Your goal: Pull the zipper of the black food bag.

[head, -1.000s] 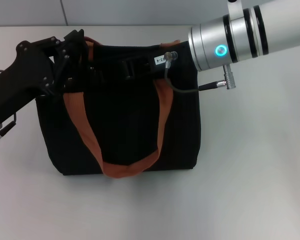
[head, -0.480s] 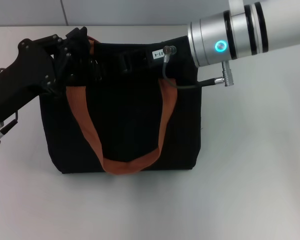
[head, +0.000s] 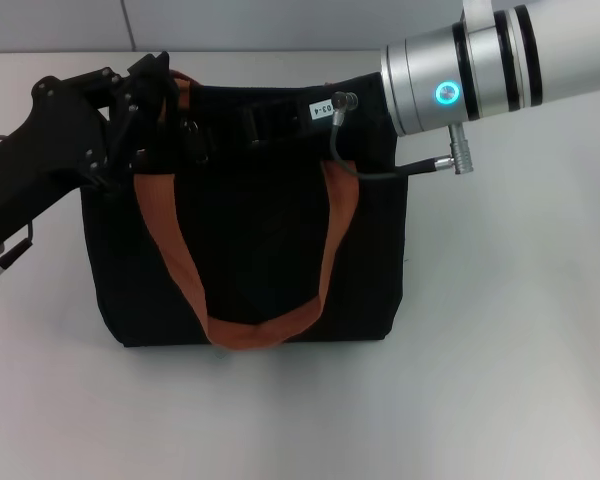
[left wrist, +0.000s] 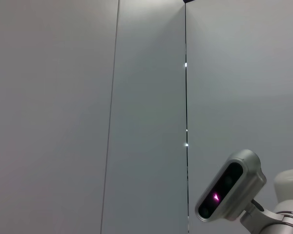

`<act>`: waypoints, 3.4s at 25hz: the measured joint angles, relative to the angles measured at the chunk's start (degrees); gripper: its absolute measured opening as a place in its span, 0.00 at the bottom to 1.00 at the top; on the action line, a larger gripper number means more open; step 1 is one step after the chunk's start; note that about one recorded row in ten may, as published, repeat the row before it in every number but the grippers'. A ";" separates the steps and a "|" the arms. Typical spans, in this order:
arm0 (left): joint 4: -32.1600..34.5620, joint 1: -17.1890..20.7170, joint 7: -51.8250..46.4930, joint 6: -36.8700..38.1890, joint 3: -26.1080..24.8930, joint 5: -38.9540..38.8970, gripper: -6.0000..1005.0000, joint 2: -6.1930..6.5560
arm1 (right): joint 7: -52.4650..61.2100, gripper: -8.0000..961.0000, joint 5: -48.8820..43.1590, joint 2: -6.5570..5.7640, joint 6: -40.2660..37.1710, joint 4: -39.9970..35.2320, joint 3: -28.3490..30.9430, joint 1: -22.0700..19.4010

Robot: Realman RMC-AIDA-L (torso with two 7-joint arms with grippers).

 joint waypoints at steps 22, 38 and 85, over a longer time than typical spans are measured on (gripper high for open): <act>0.17 0.43 -0.05 -0.28 -1.81 0.03 0.11 0.09 | 17.34 0.02 -18.45 0.00 -2.96 -23.19 7.56 -13.40; 0.18 0.52 -0.05 -1.09 -2.77 -0.02 0.11 0.18 | 11.81 0.02 -9.25 0.03 -7.93 -25.21 13.97 -18.42; 0.24 2.76 -10.72 -2.36 -2.65 0.57 0.13 2.89 | -75.33 0.79 -14.93 -2.52 -40.65 6.74 34.30 -26.71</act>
